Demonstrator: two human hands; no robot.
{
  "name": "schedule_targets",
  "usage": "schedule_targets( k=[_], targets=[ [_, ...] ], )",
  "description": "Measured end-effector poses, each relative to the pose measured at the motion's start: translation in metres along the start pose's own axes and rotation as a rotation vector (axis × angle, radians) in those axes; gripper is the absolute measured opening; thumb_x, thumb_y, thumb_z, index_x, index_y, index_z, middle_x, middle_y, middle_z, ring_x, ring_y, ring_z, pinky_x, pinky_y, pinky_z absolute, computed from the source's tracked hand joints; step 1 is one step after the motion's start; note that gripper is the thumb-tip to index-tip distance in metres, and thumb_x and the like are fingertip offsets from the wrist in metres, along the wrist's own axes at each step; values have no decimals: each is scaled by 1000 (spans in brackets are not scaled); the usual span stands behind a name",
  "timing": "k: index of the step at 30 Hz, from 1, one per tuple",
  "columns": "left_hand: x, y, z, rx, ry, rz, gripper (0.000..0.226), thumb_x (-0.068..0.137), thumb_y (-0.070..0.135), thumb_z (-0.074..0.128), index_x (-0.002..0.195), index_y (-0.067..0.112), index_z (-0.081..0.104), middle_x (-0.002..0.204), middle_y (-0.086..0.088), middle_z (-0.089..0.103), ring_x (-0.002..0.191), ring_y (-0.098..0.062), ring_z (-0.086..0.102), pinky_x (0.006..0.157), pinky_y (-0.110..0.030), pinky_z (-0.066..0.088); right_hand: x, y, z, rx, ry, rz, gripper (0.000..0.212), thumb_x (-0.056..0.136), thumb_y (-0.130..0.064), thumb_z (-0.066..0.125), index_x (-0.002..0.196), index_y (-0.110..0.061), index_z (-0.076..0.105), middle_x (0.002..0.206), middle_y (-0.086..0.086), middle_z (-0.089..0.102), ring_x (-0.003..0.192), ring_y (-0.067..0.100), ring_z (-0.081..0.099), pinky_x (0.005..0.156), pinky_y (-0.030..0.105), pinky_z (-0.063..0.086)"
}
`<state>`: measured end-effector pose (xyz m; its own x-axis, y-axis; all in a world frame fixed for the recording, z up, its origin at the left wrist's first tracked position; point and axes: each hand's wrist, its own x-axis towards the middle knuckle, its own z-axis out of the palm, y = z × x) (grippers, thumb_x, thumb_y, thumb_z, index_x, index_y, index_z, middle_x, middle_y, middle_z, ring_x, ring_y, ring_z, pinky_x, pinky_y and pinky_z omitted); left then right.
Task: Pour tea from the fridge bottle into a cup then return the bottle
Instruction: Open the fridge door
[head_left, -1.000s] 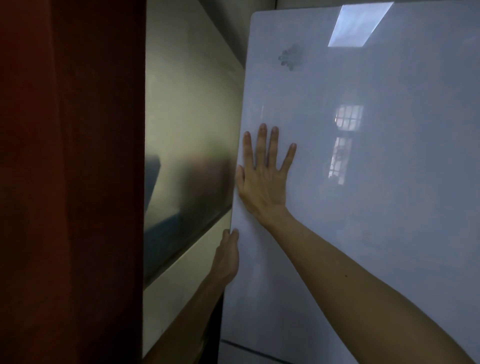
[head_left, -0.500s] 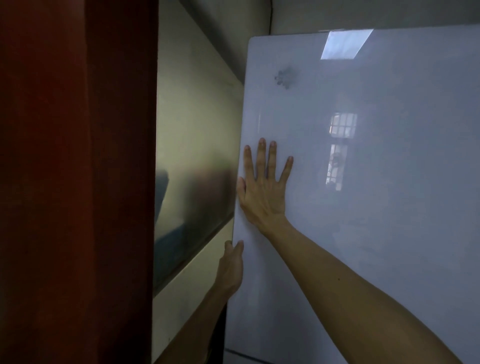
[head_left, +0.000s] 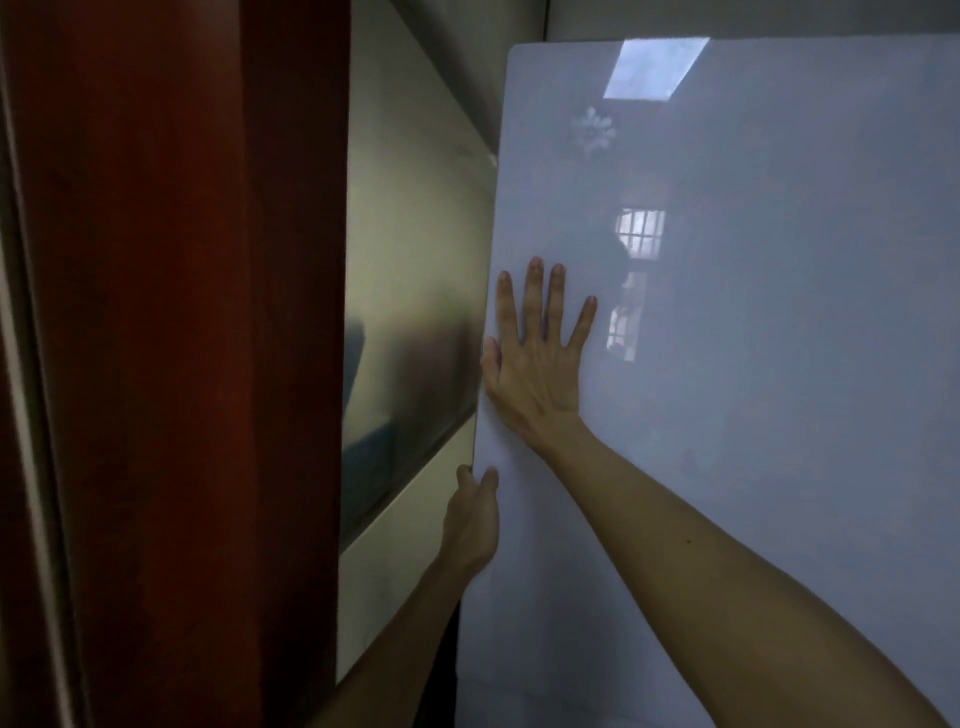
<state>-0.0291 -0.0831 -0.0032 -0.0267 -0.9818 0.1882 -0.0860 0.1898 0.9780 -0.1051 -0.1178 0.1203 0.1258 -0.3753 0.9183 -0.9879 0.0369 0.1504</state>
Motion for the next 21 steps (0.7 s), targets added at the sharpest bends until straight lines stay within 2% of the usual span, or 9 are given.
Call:
schedule_targets(
  k=[5, 8, 11, 13, 15, 21],
  targets=[
    [-22, 2, -8, 44, 2, 21, 13, 103, 32, 36, 110, 21, 37, 105, 0, 53, 93, -18, 54, 83, -31, 43, -8, -8, -21, 29, -1, 15, 67, 99, -39, 30, 157, -14, 10, 164, 17, 2, 151, 37, 0, 117, 64, -1],
    [-36, 2, -14, 72, 23, 30, 13, 102, 30, 40, 109, 19, 39, 105, -2, 56, 89, -17, 56, 79, -30, 44, -13, -12, -35, 50, 3, 28, 67, 100, -39, 32, 157, -14, 9, 164, 16, 1, 151, 37, -2, 117, 63, -2],
    [-50, 1, -17, 119, 58, 45, 26, 102, 32, 40, 118, 12, 44, 111, -6, 59, 94, -20, 59, 80, -31, 46, -19, -16, -50, 50, 2, 31, 67, 100, -40, 31, 157, -14, 8, 163, 17, 0, 150, 37, -3, 117, 63, -4],
    [-61, -1, -18, 155, 78, 46, 35, 101, 35, 40, 126, 10, 42, 116, -8, 60, 100, -24, 60, 86, -37, 50, -23, -18, -62, 60, -5, 25, 66, 100, -40, 27, 157, -14, 8, 163, 17, -1, 150, 37, -3, 117, 63, -4],
    [-75, 0, -18, 181, 97, 58, 38, 100, 38, 39, 126, 11, 42, 115, -10, 61, 98, -25, 62, 88, -43, 53, -28, -19, -75, 79, -14, 24, 65, 100, -41, 23, 157, -14, 8, 163, 17, -1, 150, 37, -4, 117, 63, -4],
    [-122, 6, -17, 291, 167, 64, 45, 100, 40, 39, 135, 11, 37, 120, -10, 60, 103, -25, 61, 89, -39, 53, -45, -20, -116, 108, -32, 38, 66, 99, -41, 20, 157, -15, 5, 163, 17, -5, 151, 36, -7, 117, 63, -2]
  ],
)
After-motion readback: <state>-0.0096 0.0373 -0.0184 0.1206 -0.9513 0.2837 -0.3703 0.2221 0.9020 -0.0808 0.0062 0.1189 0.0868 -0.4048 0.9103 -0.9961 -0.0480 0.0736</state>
